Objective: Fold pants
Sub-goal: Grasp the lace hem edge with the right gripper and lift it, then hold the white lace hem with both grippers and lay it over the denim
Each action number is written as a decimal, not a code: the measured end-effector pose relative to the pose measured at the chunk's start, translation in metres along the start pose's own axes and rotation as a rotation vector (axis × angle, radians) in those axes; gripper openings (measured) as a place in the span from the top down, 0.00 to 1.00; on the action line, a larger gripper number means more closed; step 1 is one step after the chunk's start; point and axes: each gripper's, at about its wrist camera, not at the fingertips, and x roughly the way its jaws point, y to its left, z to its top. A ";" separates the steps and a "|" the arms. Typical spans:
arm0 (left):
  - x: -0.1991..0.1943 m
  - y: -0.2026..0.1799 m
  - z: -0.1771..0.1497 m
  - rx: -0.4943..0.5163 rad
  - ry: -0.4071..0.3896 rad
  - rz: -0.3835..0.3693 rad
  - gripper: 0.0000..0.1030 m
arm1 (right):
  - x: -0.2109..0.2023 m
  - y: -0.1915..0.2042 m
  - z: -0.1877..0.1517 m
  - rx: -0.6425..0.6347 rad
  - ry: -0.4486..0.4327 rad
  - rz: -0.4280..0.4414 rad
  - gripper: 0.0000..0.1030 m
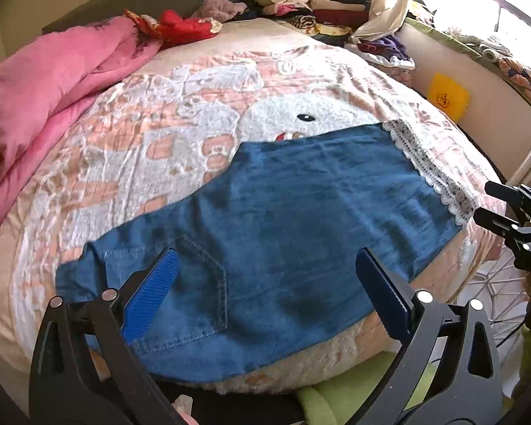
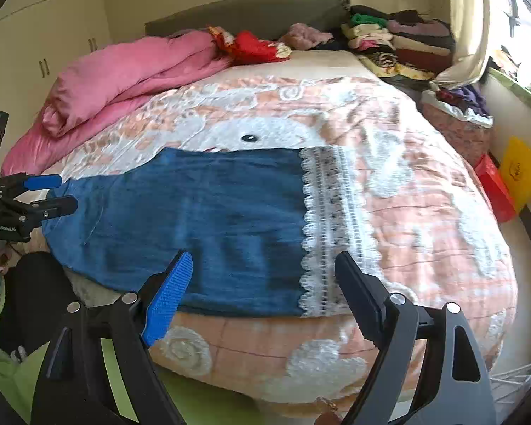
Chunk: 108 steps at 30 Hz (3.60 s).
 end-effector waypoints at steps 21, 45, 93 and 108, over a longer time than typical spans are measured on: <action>0.057 -0.072 0.096 0.187 0.011 -0.141 0.08 | -0.002 -0.064 -0.023 0.184 -0.003 -0.041 0.21; 0.203 -0.126 0.142 0.302 0.121 -0.283 0.34 | 0.063 -0.080 -0.026 0.252 0.049 0.110 0.49; 0.098 0.111 0.057 -0.283 -0.089 -0.350 0.78 | 0.092 0.165 0.026 -0.426 0.068 0.222 0.72; 0.084 0.153 0.009 -0.447 -0.087 -0.467 0.64 | 0.071 0.225 -0.018 -0.711 0.029 0.255 0.43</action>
